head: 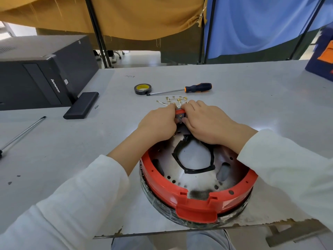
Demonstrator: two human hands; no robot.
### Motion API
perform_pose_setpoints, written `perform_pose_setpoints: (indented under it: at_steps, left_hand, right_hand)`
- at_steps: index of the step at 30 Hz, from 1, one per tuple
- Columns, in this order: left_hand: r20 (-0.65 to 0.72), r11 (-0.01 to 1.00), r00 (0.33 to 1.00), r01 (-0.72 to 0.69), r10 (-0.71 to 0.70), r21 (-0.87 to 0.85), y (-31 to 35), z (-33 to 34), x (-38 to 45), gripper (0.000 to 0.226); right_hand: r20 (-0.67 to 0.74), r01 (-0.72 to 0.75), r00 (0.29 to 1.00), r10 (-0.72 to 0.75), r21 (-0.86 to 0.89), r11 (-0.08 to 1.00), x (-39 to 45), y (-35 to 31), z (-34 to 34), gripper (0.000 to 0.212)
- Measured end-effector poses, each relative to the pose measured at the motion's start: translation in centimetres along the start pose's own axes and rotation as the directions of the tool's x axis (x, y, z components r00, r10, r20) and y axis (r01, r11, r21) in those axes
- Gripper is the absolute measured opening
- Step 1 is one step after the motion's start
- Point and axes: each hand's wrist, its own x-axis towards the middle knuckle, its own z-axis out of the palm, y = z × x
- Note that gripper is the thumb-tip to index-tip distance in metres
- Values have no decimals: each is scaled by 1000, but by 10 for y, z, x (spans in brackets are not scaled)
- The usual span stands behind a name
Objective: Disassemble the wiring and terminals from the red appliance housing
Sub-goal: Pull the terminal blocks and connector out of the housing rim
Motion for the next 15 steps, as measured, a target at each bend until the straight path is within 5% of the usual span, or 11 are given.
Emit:
perform_pose_setpoints:
  at_steps: [15]
  left_hand:
    - [-140, 964, 989, 77, -42, 253, 14, 1, -6, 29]
  right_hand:
    - [21, -58, 998, 62, -143, 988, 4, -6, 7, 32]
